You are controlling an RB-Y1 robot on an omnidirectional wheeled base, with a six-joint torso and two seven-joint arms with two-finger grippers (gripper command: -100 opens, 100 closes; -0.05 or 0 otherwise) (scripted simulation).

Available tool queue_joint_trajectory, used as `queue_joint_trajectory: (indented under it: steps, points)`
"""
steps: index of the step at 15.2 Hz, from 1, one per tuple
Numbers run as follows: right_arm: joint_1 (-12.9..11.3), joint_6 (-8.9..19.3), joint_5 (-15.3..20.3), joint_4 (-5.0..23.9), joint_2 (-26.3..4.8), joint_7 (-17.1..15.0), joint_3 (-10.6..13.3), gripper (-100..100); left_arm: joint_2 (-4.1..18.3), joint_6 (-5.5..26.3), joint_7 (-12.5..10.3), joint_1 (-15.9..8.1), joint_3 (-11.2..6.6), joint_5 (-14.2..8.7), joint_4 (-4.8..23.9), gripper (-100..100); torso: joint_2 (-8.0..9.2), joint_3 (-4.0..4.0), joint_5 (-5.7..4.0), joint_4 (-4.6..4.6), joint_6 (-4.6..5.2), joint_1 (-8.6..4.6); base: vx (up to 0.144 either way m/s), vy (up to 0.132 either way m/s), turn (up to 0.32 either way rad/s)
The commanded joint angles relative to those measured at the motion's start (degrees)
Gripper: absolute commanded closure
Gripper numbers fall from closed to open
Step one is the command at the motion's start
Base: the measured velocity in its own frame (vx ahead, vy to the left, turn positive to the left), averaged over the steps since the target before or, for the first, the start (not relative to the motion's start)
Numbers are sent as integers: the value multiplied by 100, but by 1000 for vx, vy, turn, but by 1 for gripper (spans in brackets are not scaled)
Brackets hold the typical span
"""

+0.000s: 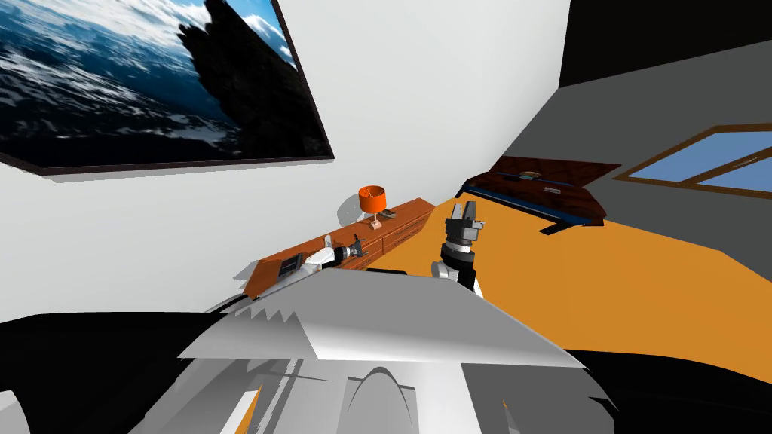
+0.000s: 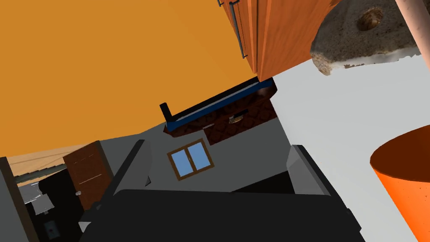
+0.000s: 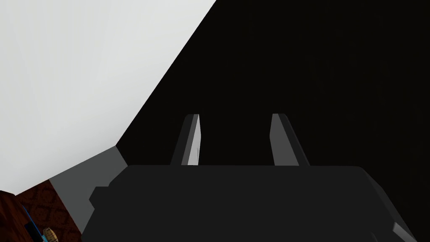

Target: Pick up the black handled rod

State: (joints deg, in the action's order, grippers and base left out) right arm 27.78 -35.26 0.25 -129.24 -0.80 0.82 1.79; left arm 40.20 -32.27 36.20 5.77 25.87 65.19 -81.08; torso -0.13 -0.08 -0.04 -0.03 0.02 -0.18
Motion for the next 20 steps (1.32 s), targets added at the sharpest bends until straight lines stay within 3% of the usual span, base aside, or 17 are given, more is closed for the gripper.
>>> queue_joint_trajectory:
  steps: [1,2,3,5,6,8,10,11,14,15,17,18,19,20]
  points:
    - [0,0,0,0,0,0,0,0,90,31,3,-59,73,272,184,-100,0,0,0,0,0,0,25,-34,-63]
    - [1,0,0,0,0,0,0,0,90,31,3,-59,73,272,184,-100,1,1,0,0,-3,4,16,-18,21]
    - [1,0,0,0,0,0,-1,0,271,49,151,-140,206,481,475,-100,4,2,1,1,-5,9,30,-41,-225]
    - [0,0,0,0,0,0,0,0,271,49,151,-140,206,634,548,-100,0,0,1,0,0,5,37,-36,-154]
    - [1,0,0,0,0,0,-1,0,441,69,294,-213,333,791,804,-100,0,0,1,0,-4,6,46,-56,-208]
    - [0,0,0,0,0,0,0,0,441,69,294,-213,333,985,887,-100,-5,-3,-1,-1,-2,-1,48,-43,-151]
    - [1,0,0,0,0,0,-1,0,441,69,294,-213,333,985,914,-100,0,0,1,0,-5,8,19,-14,20]
    - [1,0,0,0,0,0,-1,0,597,92,432,-277,454,1290,1091,-100,5,3,2,1,-5,12,33,-41,-168]
    - [1,0,0,0,0,0,0,0,597,92,432,-277,454,1325,1278,-100,-3,-2,1,-1,-3,3,41,-35,-131]
    - [1,0,0,0,0,0,-1,0,737,117,563,-332,570,1583,1500,-100,2,1,1,0,-5,8,37,-40,-148]
    - [0,0,0,0,0,0,0,0,737,117,563,-332,570,1650,1630,-100,-3,-1,0,0,-1,2,52,-38,-165]
    - [1,0,0,0,0,0,-1,0,860,142,688,-377,680,1859,1800,-100,-4,-2,1,-1,-3,4,59,-48,-236]
    - [0,0,0,0,0,0,0,0,860,142,688,-377,680,1908,1992,-100,-7,-4,0,-1,1,1,74,-50,-218]
    - [1,0,0,0,0,0,0,0,860,142,688,-377,680,1961,1992,-100,-11,-6,-1,-2,-1,0,63,-33,-58]
